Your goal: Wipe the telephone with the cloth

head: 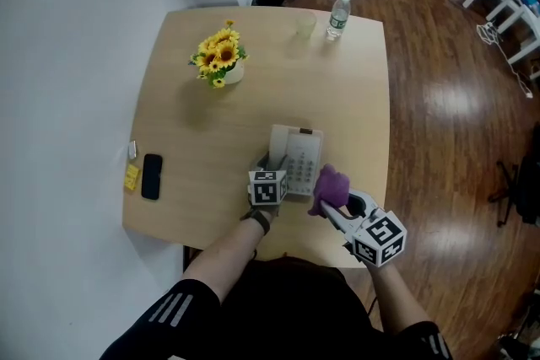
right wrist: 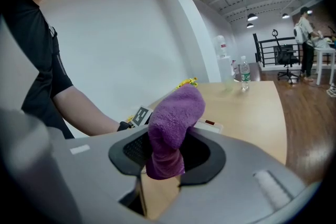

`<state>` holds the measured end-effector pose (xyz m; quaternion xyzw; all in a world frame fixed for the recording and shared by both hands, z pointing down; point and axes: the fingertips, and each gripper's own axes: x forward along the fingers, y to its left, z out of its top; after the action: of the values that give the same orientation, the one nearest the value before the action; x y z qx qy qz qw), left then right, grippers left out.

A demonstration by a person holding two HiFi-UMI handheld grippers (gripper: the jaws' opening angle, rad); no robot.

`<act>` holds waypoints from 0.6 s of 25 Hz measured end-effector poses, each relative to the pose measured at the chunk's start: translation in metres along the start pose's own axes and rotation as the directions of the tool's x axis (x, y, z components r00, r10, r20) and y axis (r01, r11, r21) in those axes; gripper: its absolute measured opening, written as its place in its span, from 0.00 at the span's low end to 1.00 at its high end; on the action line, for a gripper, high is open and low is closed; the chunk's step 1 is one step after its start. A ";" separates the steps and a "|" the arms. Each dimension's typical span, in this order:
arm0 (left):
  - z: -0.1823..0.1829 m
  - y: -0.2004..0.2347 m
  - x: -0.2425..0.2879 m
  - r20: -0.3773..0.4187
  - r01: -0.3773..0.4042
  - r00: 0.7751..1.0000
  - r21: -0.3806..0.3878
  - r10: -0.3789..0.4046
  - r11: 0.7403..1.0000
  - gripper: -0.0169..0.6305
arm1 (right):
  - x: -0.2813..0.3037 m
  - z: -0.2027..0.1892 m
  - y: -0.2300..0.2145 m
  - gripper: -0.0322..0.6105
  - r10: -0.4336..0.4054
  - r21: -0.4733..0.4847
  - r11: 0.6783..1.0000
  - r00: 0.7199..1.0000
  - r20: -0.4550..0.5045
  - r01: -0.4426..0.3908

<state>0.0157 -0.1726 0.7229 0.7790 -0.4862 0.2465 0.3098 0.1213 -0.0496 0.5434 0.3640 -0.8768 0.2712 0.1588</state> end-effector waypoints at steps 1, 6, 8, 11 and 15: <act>0.000 0.000 0.001 0.000 0.000 1.000 0.009 0.000 1.000 0.35 | 0.000 -0.001 -0.001 0.28 0.001 0.001 1.000 1.000 0.002 -0.001; -0.001 -0.001 0.004 -0.015 -0.007 1.000 0.055 0.007 0.998 0.37 | -0.001 -0.005 -0.006 0.28 0.003 0.012 1.000 1.000 0.000 -0.003; 0.000 -0.003 0.001 -0.021 0.014 1.000 0.088 -0.013 0.996 0.41 | -0.002 -0.004 -0.006 0.28 0.006 0.009 1.000 1.000 -0.001 -0.006; 0.006 -0.001 -0.010 -0.007 0.039 0.999 0.112 -0.038 0.993 0.49 | -0.003 -0.002 -0.008 0.28 0.005 0.004 1.000 1.000 0.006 -0.005; 0.013 -0.002 -0.037 0.009 0.111 0.994 0.090 -0.112 0.990 0.52 | -0.003 0.004 -0.007 0.28 -0.005 0.004 1.000 1.000 0.022 0.005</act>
<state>0.0038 -0.1591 0.6885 0.8197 -0.4325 0.2449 0.2846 0.1284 -0.0542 0.5416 0.3693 -0.8771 0.2686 0.1490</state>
